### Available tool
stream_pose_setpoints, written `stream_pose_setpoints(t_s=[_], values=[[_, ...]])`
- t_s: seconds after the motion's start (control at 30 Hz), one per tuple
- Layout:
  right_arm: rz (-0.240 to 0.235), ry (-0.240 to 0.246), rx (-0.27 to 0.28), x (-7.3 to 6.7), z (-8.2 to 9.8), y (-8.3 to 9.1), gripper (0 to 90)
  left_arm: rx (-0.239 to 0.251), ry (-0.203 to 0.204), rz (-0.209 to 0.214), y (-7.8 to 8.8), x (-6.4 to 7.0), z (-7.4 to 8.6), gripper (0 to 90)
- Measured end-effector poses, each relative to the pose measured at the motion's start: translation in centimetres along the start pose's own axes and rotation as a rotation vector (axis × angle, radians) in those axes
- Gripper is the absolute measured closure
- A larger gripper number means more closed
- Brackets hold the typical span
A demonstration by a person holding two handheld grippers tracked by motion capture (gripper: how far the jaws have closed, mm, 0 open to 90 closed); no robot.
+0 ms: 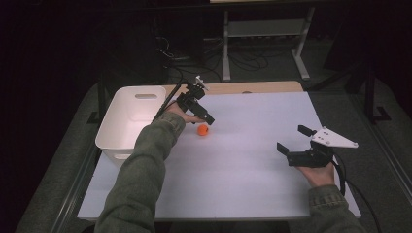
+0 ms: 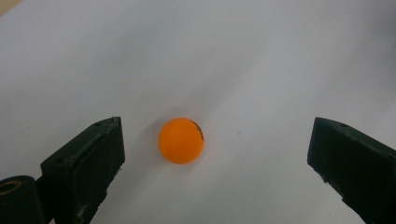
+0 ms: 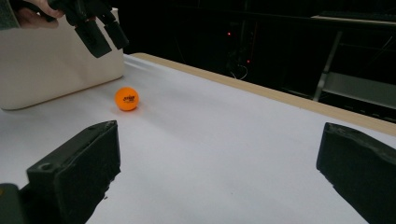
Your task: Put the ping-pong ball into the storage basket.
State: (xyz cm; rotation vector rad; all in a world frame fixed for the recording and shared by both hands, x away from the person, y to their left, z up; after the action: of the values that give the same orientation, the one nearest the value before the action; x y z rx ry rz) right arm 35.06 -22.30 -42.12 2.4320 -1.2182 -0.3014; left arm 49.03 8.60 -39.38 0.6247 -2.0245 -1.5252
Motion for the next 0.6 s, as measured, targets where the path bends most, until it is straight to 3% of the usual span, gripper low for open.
stream_pose_setpoints(t_s=[0.6], values=[[-0.007,0.004,-0.007,-0.2,0.0,-0.2,0.0,-0.034,0.018,0.014,-1.7,-0.4,-0.3,4.8]])
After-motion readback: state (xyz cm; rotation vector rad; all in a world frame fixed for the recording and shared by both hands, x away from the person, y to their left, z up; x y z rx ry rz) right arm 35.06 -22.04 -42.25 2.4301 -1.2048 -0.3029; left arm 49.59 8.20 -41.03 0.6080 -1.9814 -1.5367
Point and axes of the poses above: each handheld gripper's, and its own axes: y roughly backward along the jaws, z roughly out of its underside, x roughly to its right, the point moved 6 cm from there along -y, roughly forward along the jaws, and after that the axes turned 12 degrees about -x, right-handed, at the moved point
